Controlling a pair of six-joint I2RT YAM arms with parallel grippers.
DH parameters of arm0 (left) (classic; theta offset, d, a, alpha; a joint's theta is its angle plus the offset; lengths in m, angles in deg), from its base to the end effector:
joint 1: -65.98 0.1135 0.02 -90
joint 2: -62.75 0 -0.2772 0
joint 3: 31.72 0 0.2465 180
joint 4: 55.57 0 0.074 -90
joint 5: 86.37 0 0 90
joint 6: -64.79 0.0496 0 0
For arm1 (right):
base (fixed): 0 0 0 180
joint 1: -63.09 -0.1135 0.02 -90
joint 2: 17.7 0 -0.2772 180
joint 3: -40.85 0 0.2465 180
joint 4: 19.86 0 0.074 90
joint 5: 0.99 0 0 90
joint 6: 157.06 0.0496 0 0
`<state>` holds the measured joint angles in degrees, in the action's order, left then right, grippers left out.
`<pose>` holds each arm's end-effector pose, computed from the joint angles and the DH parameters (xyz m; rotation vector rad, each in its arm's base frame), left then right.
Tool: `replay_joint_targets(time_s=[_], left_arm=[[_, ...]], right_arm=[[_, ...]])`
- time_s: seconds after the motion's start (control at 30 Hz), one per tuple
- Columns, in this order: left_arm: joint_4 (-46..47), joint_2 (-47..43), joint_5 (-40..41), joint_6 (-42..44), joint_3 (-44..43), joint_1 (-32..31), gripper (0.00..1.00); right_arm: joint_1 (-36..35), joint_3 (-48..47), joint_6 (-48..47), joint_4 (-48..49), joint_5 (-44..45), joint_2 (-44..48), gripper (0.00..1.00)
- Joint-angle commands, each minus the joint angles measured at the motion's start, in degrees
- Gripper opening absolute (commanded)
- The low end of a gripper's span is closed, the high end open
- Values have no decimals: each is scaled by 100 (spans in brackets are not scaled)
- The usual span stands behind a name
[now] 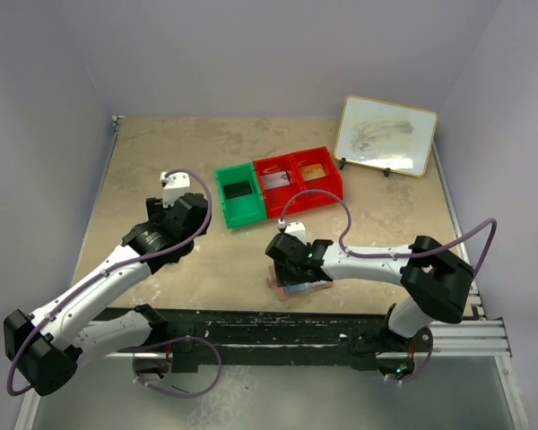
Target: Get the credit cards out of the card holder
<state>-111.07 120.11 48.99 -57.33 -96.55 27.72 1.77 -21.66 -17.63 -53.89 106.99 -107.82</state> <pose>0.1692 -0.0885 0.2980 -0.2241 2.1191 0.2535 0.1558 0.2528 0.1698 -0.1653 2.5878 0.3058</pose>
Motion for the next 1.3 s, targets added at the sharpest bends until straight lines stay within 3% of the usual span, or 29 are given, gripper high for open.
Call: replay_joint_targets(time_s=[0.0,0.17,0.37,0.53,0.67,0.8,0.93,1.07,1.17,1.27], left_arm=[[89,-13,60,13,-51,35,74],[89,-15,56,14,-55,37,74],[90,-1,43,14,-54,33,74],[89,-15,44,13,-52,30,74],[91,3,43,13,-53,36,74],[97,11,27,21,-56,30,74],[98,12,16,30,-58,30,74],[98,12,16,30,-51,33,74],[104,21,6,30,-58,37,74],[98,32,3,35,-53,35,74]], right_arm=[[138,349,-16,659,-627,-228,55],[241,400,-35,685,-661,-79,53],[246,335,-32,666,-670,-45,38],[252,153,-37,538,-621,-225,32],[241,-15,-70,446,-601,-325,45],[251,30,-210,672,-940,-63,69],[250,95,-199,740,-985,224,75],[256,71,-171,597,-925,79,73],[258,99,-269,789,-1144,32,82],[251,60,-301,923,-1163,98,85]])
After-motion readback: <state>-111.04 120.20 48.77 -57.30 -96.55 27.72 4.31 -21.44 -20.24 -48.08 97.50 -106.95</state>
